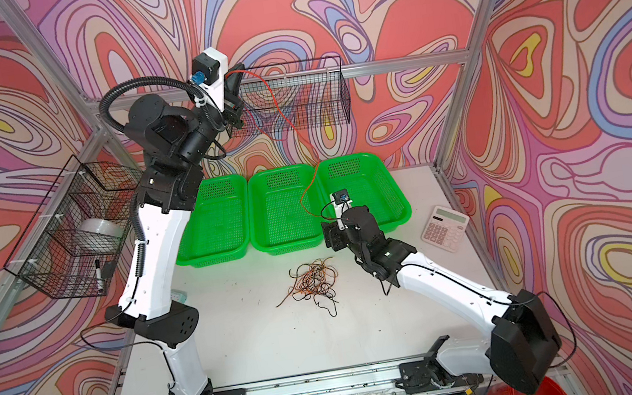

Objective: Untangle the cables

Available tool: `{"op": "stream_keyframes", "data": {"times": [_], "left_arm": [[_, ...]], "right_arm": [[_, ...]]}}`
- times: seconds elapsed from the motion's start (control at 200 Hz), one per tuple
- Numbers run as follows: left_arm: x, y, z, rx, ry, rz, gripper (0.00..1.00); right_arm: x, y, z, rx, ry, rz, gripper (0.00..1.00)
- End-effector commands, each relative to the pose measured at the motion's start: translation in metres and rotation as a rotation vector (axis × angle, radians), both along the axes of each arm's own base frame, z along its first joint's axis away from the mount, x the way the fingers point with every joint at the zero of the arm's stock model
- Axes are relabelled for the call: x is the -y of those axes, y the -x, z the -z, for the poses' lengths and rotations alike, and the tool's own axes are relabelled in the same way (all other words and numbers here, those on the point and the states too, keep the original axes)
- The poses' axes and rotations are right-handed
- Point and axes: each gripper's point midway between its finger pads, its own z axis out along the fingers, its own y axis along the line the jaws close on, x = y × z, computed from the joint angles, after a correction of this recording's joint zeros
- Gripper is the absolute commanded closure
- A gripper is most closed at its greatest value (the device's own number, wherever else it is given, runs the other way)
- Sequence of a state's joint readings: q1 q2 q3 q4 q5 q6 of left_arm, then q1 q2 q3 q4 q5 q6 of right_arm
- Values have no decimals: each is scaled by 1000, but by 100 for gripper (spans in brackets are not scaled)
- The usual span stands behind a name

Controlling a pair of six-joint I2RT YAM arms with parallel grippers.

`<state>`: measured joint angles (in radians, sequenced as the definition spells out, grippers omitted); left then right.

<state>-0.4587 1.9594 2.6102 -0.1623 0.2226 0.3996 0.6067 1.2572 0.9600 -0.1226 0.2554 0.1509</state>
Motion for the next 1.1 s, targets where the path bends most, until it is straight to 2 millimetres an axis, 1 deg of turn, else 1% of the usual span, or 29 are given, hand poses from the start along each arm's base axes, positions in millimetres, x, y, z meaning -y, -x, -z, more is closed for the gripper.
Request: {"op": "stream_keyframes", "data": {"times": [0.0,0.1,0.14,0.245,0.436,0.511,0.641,0.736,0.851,1.096], "left_arm": [[-14,-10,-14,82,37,-56,100],[-22,-26,-8,78,45,-84,100],[-26,-29,-8,84,46,-101,100],[-30,-35,-7,105,19,-151,100],[-42,-50,4,100,-35,-239,100],[-50,-48,0,113,-58,-274,100],[-66,-36,-12,121,-57,-295,100],[-68,-28,-19,139,-69,-294,100],[-75,-19,-29,169,-67,-317,100],[-88,-16,-34,178,-82,-361,100]], "right_arm": [[20,12,19,-47,49,59,20],[29,18,26,-63,47,87,20],[32,20,29,-71,52,98,20],[40,21,36,-82,77,131,20],[44,21,52,-116,112,151,21],[46,19,58,-130,121,162,21],[45,17,67,-152,136,156,21],[41,14,69,-156,133,141,21],[35,10,70,-160,133,124,21],[33,6,69,-154,135,126,21]]}}
